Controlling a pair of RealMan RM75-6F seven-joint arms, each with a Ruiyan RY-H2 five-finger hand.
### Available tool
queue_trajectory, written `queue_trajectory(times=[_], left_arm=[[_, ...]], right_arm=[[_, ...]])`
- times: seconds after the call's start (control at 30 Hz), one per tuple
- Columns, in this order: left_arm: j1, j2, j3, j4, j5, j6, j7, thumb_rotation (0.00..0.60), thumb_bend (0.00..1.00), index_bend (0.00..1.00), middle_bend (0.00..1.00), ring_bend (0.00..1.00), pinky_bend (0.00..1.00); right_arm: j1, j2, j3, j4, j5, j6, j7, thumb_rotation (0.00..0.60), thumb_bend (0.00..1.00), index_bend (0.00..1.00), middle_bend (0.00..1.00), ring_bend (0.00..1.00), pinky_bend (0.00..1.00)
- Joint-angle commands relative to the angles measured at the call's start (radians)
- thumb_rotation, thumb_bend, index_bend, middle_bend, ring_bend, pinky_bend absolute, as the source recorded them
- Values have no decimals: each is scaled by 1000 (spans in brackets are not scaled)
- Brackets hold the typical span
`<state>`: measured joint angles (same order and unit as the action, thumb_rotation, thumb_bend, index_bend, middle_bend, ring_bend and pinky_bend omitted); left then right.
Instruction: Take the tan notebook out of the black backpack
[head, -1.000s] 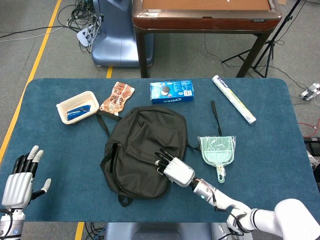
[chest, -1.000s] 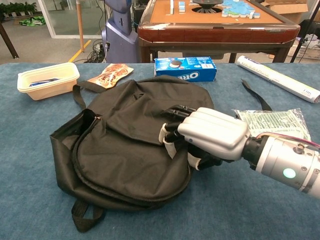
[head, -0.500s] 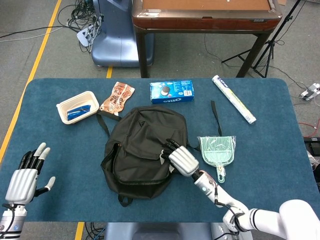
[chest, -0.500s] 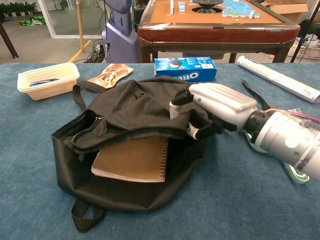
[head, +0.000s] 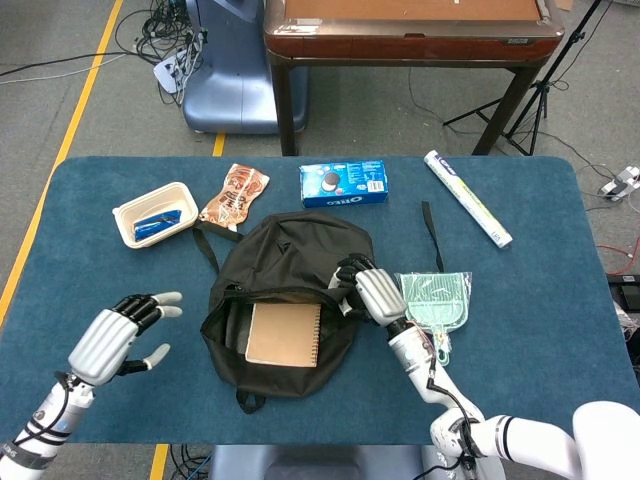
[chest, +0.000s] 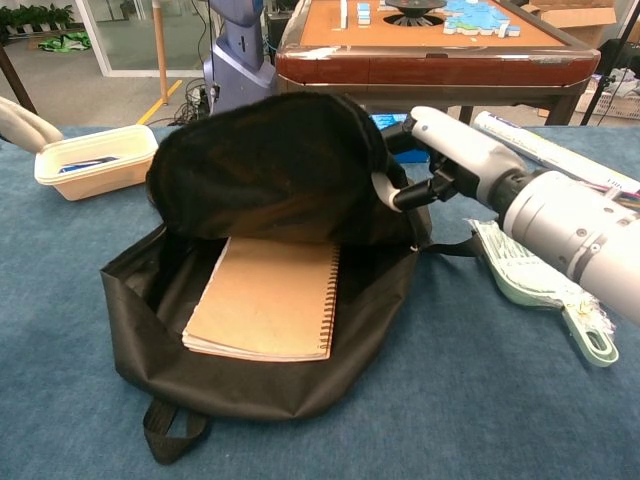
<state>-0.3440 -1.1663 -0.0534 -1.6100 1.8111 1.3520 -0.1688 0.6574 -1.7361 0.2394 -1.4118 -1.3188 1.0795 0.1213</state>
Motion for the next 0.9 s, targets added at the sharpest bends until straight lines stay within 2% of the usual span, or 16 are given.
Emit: queue_trajectory(times=[0.03, 0.13, 0.37, 0.57, 0.73, 0.9], left_arm=[[-92, -67, 11, 93, 99, -17, -90, 600, 288, 419, 371, 347, 365], [-165, -117, 24, 153, 154, -49, -140, 600, 288, 435, 410, 377, 400], [-298, -253, 49, 331, 224, -84, -232, 600, 288, 438, 418, 387, 420], [-371, -380, 70, 574, 269, -45, -240, 600, 288, 421, 418, 385, 419], [-401, -464, 103, 777, 280, -9, -234, 600, 288, 314, 319, 316, 336], [-410, -535, 138, 920, 271, 33, -257, 600, 265, 252, 246, 245, 278]], right_arm=[[-2, -9, 26, -10, 41, -7, -3, 600, 584, 789, 454, 215, 145], [-2, -17, 40, -15, 75, -13, -11, 600, 584, 789, 444, 215, 145], [-5, -19, 52, -26, 105, -12, -19, 600, 584, 789, 432, 215, 145], [-15, 0, 54, -48, 115, -15, -7, 600, 584, 789, 422, 216, 145], [-25, 23, 49, -71, 115, -19, 6, 600, 583, 789, 416, 217, 145], [-29, 36, 49, -83, 120, -23, 11, 600, 580, 789, 409, 218, 145]])
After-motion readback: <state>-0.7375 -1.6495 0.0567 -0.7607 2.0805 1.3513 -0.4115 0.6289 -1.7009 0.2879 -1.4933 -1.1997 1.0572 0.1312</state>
